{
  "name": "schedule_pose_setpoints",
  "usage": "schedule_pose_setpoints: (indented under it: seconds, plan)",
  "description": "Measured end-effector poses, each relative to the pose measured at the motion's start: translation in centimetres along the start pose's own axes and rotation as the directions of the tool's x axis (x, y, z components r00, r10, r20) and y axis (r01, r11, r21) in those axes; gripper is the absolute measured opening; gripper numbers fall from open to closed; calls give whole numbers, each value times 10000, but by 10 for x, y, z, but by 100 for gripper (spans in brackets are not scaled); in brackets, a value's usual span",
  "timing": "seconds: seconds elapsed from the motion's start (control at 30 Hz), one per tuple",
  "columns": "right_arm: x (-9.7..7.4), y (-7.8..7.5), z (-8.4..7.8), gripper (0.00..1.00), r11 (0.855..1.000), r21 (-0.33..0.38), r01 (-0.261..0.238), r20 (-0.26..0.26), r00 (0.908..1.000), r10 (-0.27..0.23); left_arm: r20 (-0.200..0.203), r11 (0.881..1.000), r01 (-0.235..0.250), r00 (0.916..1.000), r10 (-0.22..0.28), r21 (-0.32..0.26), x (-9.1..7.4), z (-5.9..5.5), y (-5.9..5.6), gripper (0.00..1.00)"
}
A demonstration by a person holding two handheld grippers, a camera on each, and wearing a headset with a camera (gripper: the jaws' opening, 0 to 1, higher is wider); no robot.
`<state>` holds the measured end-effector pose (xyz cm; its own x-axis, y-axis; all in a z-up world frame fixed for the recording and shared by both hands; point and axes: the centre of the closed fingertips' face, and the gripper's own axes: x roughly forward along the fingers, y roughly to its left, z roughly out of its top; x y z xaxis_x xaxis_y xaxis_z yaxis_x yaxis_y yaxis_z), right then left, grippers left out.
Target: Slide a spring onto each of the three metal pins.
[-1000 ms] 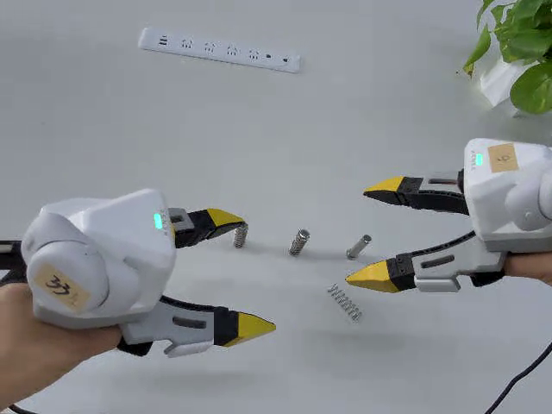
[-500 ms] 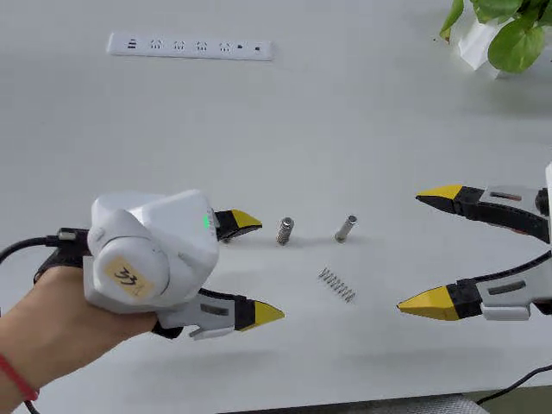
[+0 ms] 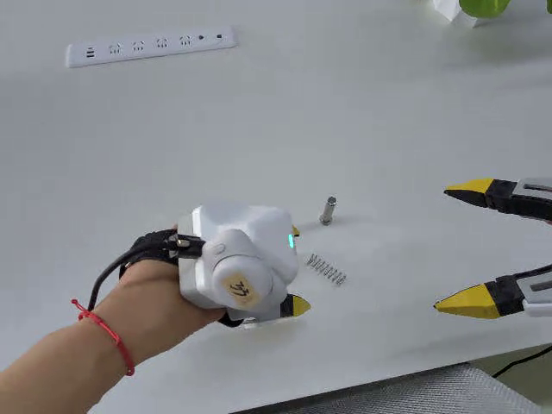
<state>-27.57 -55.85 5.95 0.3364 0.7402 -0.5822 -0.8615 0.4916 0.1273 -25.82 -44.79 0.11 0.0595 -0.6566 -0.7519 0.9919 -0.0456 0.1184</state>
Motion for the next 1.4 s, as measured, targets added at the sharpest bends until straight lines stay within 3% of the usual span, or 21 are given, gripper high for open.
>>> schedule_pose_setpoints:
  seconds: [0.2, 0.3, 0.57, 0.67, 0.87, 1.17, 1.4]
  plan:
    - [-9, -3, -9, 84, 9991, 214, 363, 232, 9991, -368, -678, 9993, 301, 9973, -285, 228, 18, -6, 0, 38]
    - [-13, -4, -13, 83, 9978, 367, 553, 313, 9979, -564, -829, 9983, 414, 9958, -379, 401, 23, -6, 0, 36]
    - [-24, -4, -22, 80, 9926, 723, 980, 449, 9938, -1014, -1342, 9974, 684, 9888, -648, 227, 37, -13, -2, 30]
    - [-27, -6, -23, 79, 9895, 881, 1146, 569, 9912, -1198, -1615, 9983, 560, 9855, -525, 170, 38, -18, 0, 25]
    - [-25, -5, -22, 78, 9875, 989, 1225, 677, 9893, -1295, -1668, 9989, 325, 9853, -378, -339, 36, -22, -1, 22]
    - [-22, -6, -20, 77, 9883, 926, 1214, 741, 9889, -1284, -1655, 9971, 360, 9851, -468, -674, 35, -25, -7, 10]
    - [-25, -5, -22, 78, 9882, 944, 1209, 696, 9894, -1277, -1683, 9961, 258, 9849, -398, -847, 34, -26, -7, 9]
